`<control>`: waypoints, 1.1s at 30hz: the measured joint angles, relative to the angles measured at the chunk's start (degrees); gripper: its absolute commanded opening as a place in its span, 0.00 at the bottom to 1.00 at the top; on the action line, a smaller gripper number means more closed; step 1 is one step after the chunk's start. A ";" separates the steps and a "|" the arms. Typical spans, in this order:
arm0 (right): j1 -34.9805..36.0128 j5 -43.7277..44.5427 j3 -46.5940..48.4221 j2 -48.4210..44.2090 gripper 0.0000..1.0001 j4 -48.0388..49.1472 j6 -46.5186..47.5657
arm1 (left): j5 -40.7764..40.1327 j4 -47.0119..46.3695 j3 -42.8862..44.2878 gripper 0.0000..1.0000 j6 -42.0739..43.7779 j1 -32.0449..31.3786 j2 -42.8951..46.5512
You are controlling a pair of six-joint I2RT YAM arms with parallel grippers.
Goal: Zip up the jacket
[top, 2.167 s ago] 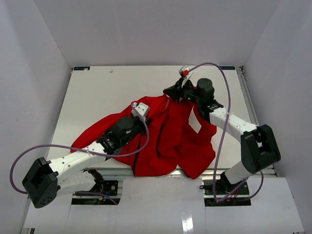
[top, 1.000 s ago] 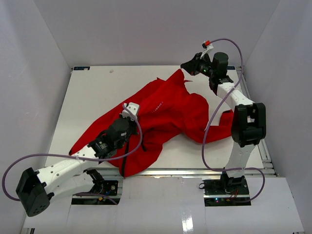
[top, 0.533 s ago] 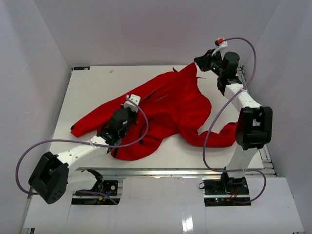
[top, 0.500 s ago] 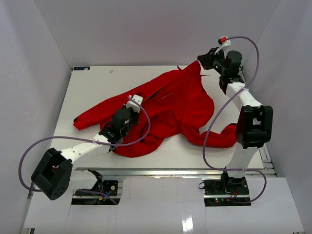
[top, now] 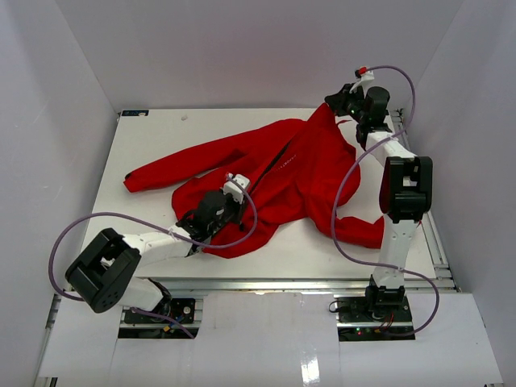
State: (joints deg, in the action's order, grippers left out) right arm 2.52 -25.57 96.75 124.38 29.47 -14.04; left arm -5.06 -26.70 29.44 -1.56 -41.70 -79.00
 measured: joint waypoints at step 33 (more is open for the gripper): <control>2.58 1.44 -15.92 -27.15 0.82 -11.20 -1.73 | -2.59 -1.14 9.86 0.77 -12.75 -8.96 -13.36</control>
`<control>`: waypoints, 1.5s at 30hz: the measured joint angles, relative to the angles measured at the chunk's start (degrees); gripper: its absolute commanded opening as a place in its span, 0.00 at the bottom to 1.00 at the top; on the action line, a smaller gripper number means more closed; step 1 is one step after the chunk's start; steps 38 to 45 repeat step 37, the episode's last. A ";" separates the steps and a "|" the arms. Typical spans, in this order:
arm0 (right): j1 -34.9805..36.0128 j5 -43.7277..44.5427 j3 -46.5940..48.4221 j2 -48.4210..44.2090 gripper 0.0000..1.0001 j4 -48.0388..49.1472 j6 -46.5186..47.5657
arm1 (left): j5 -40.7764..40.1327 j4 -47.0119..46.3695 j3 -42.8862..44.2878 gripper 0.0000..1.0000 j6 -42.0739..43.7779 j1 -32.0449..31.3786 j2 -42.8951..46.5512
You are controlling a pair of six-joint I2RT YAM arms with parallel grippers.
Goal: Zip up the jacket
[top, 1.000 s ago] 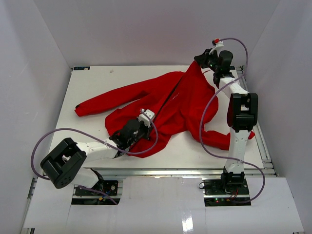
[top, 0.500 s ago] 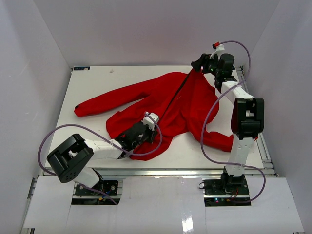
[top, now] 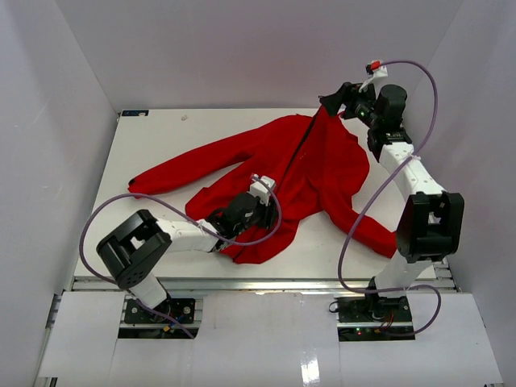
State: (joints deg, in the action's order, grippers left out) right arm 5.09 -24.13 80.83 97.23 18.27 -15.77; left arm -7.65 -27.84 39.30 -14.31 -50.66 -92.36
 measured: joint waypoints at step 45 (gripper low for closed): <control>24.62 26.60 -43.76 -61.90 0.90 -33.49 -2.01 | -3.19 14.97 -11.75 0.98 5.11 -0.26 51.67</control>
